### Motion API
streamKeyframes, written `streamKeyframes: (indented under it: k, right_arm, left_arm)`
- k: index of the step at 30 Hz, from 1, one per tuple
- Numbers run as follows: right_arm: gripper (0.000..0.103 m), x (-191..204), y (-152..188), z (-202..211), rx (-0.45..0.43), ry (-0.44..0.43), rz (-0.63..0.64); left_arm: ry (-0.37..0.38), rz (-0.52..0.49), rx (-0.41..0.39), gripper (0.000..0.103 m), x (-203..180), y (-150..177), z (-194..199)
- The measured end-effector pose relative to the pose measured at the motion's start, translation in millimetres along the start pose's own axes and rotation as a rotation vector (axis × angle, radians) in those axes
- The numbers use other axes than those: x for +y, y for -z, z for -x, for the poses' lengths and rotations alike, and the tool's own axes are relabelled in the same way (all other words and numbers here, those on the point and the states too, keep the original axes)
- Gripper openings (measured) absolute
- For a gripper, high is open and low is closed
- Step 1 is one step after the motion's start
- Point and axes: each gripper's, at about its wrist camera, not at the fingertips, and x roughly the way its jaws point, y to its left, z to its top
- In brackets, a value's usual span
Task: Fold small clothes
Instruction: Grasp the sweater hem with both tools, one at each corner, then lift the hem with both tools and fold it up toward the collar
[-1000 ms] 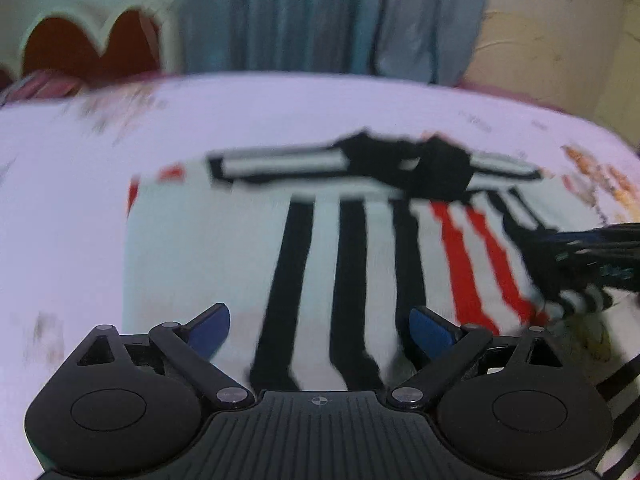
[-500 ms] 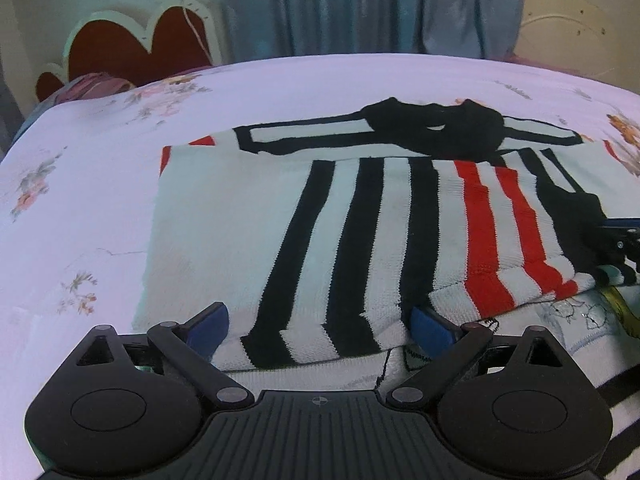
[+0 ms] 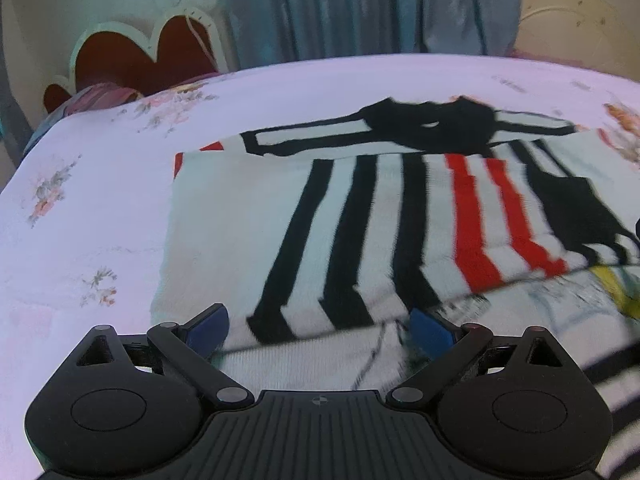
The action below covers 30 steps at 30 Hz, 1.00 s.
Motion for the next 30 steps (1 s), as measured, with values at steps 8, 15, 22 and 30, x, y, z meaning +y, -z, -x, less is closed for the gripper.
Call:
streamKeyframes:
  k: [8, 15, 22, 30]
  right_arm:
    - [0.034, -30.3, 51.5, 82.4, 0.017, -0.079, -0.147]
    - [0.045, -46.4, 138.9, 122.2, 0.12, -0.139, -0.423]
    - [0.045, -44.6, 200.7, 142.6, 0.109, -0.253, -0.691]
    - [0.031, -27.0, 220.5, 146.4, 0.124, -0.354, -0.743]
  left_arm:
    - [0.113, 0.064, -0.018, 0.079, 70.3, 83.1, 77.2]
    - [0.304, 0.276, 0.061, 0.07, 131.3, 159.3, 109.7]
    - [0.559, 0.456, 0.088, 0.062, 142.7, 203.9, 114.9]
    - [0.727, 0.54, 0.106, 0.061, 144.6, 229.5, 117.6]
